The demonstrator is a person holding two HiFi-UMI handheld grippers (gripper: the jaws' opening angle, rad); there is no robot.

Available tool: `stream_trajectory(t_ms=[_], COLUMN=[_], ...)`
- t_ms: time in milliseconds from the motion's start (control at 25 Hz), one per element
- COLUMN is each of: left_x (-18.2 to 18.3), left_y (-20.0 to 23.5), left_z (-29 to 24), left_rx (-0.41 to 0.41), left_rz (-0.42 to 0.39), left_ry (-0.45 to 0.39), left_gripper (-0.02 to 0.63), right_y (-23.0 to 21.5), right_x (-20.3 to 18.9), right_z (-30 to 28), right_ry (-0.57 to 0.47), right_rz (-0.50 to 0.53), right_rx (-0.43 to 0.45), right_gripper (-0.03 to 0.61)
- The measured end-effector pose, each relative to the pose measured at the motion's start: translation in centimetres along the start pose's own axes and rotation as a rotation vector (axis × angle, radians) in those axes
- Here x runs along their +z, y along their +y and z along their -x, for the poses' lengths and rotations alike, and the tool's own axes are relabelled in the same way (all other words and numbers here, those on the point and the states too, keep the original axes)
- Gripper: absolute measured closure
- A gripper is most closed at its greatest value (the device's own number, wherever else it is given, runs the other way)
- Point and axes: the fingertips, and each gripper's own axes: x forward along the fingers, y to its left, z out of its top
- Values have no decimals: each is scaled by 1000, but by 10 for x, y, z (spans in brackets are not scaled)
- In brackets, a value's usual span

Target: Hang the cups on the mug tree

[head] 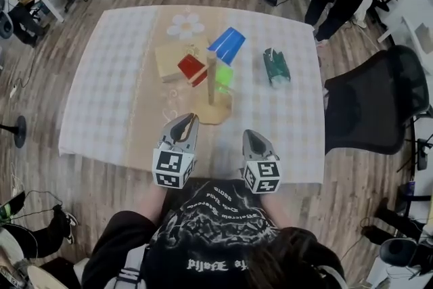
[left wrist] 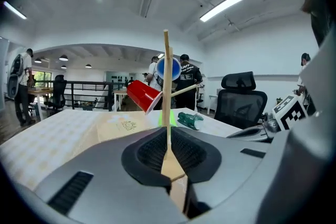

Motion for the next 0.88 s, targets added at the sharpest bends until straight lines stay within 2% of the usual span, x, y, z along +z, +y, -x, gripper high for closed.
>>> stream_trajectory(t_ms=[280,560,880], left_x=[-7,-15,-16], left_y=[-2,-2,1], left_z=[10,25,33], left_rx=[-33,-28,-13], left_rz=[116,155,146], left_ry=[12,9,-7], left_gripper=[594,594,594], right_y=[22,34,41], right_x=[43,65,83], right_z=[9,17,29], right_ry=[-92,-147,-189], right_rz=[53,71,79], right_rx=[65,78,80], right_gripper=[572,572,572])
